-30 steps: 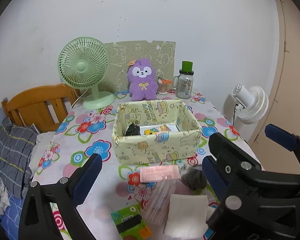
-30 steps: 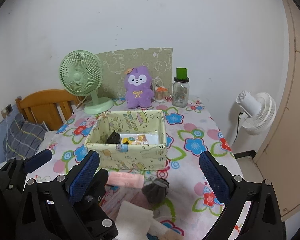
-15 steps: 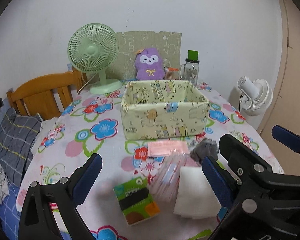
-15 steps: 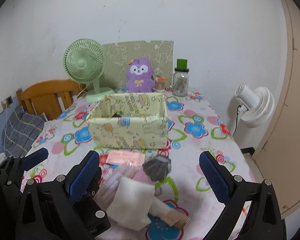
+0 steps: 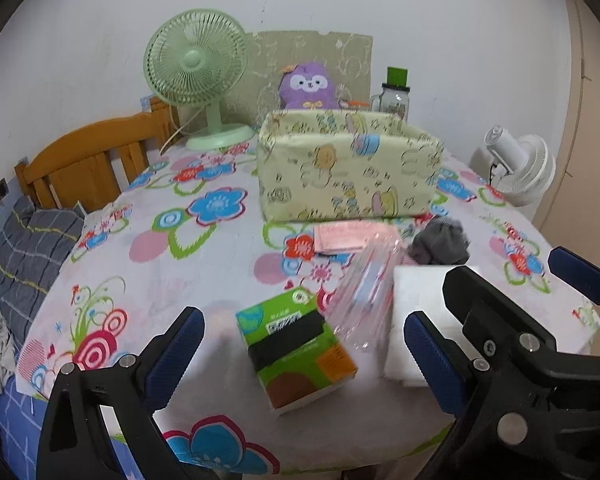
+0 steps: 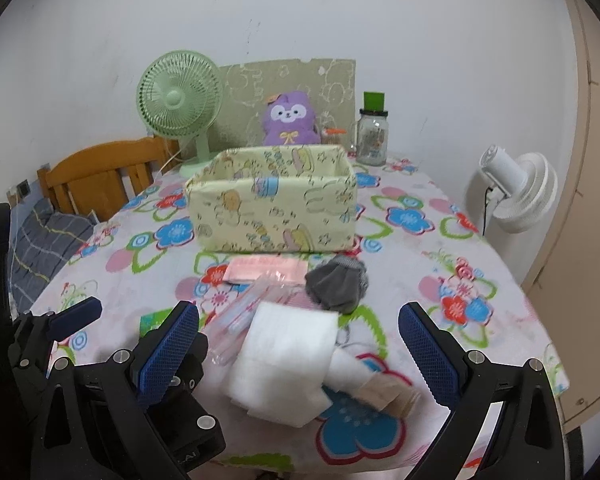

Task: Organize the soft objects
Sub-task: 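Grasp the green tissue pack with the left gripper while the right grasps the white towel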

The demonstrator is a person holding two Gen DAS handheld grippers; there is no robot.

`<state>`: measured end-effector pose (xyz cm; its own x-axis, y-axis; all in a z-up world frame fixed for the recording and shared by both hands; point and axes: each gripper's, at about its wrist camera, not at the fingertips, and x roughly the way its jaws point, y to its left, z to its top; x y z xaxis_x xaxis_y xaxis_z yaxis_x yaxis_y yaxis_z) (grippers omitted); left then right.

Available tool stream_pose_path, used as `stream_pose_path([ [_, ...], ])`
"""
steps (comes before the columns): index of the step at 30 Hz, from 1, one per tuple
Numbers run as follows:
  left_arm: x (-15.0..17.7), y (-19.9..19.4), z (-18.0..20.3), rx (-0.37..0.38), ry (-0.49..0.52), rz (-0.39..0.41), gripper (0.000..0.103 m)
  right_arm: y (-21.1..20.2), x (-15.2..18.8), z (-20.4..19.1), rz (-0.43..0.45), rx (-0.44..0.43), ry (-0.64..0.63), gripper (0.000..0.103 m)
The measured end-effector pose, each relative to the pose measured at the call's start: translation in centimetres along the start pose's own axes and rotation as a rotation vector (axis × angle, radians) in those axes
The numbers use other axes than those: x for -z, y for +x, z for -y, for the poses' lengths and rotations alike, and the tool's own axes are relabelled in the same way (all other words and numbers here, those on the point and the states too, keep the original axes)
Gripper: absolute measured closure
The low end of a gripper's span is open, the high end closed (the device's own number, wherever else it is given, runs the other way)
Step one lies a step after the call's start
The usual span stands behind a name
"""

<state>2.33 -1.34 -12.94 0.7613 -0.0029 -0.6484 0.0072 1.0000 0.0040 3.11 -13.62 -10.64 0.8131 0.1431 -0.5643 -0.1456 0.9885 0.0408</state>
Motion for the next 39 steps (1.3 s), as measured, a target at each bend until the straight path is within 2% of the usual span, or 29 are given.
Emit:
stream_pose_path([
  [4,0.9,0.7,-0.4,-0.002,-0.019,-0.005,0.002,0.9,0.8,-0.5,-0.007,-0.007,-0.005,0.002],
  [8,1.4,1.7,-0.6,-0.009,-0.019,-0.028,0.002,1.9,1.5,-0.7,-0.026,0.013,-0.003,0.002],
  [11,1.7,2.4,-0.6,-0.013,-0.025,-0.048,0.003,2.1,2.0,-0.7,-0.009,0.052,0.001,0.002],
  [15,2.2,3.3,-0.8,-0.001,-0.047,-0.076,0.004,2.8,2.2,-0.6,-0.03,0.057,0.004,0.002],
  [19,2.5,3.7,-0.7,-0.018,-0.042,-0.084,0.012,3.5,2.5,-0.4,-0.056,0.063,0.006,0.002],
  [21,2.5,3.6,-0.6,-0.015,-0.039,-0.074,0.019,3.7,2.7,-0.2,-0.062,0.06,0.012,0.002],
  [23,2.5,3.5,-0.5,-0.008,-0.035,-0.064,0.031,3.9,2.7,-0.2,-0.067,0.061,0.016,0.002],
  [32,2.6,3.1,0.0,-0.005,0.004,-0.046,0.036,5.4,2.7,-0.5,-0.121,0.062,0.014,0.002],
  [35,2.6,3.1,-0.2,0.002,0.007,-0.048,0.037,5.8,2.8,-0.8,-0.128,0.058,0.013,0.006],
  [38,2.5,3.1,-0.2,0.004,0.01,-0.048,0.037,6.3,2.7,-1.0,-0.135,0.072,0.016,0.014],
  [39,2.5,3.1,-0.1,0.002,0.013,-0.046,0.037,6.5,2.7,-1.1,-0.135,0.075,0.015,0.023],
])
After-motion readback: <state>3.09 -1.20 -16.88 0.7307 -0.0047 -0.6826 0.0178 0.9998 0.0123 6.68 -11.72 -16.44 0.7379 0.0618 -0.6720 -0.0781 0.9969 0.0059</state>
